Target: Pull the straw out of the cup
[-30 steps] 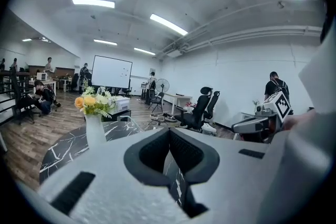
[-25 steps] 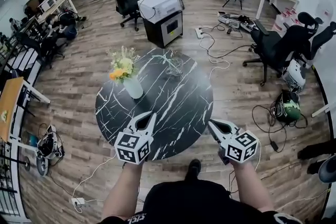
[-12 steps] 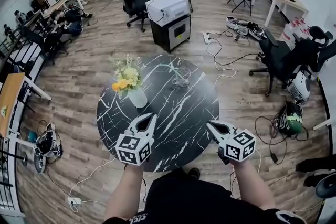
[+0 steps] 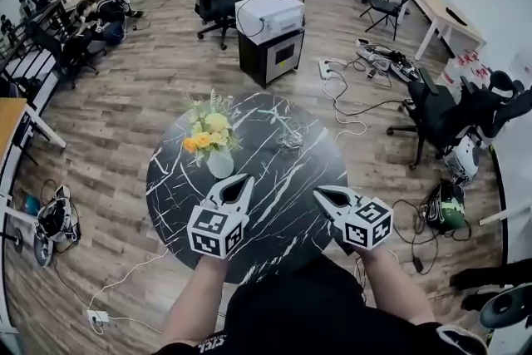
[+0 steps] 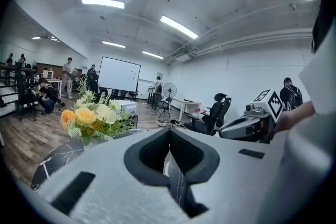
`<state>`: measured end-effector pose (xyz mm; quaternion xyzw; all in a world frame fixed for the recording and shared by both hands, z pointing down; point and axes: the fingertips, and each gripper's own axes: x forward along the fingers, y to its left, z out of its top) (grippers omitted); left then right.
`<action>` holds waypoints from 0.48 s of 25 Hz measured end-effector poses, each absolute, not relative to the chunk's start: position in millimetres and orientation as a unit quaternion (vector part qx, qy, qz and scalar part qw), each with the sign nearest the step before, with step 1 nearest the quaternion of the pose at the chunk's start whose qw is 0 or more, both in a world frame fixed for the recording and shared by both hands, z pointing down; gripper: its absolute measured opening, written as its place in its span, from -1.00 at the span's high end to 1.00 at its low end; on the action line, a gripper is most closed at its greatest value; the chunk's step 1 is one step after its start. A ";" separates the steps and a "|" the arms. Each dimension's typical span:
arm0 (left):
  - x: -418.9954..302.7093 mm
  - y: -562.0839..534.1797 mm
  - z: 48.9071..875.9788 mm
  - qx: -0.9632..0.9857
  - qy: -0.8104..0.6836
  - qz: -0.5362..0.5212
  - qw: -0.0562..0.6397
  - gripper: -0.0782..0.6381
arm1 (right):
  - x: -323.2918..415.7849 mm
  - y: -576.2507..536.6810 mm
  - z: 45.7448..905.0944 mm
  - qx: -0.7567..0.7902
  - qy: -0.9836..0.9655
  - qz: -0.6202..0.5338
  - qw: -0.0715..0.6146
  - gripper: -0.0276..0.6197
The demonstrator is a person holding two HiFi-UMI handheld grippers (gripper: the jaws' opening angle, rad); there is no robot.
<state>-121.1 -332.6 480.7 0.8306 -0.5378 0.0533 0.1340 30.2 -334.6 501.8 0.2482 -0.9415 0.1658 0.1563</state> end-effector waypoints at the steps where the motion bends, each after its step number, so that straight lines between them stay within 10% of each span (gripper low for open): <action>1: -123.9 -334.0 480.8 0.829 -0.540 0.054 0.135 0.75 | 27.0 -338.2 503.6 0.245 -0.942 0.165 0.160 0.90; 12: -135.2 -375.9 503.6 0.774 -0.608 0.055 0.166 0.75 | 10.5 -403.7 539.2 0.154 -0.953 0.176 0.192 0.82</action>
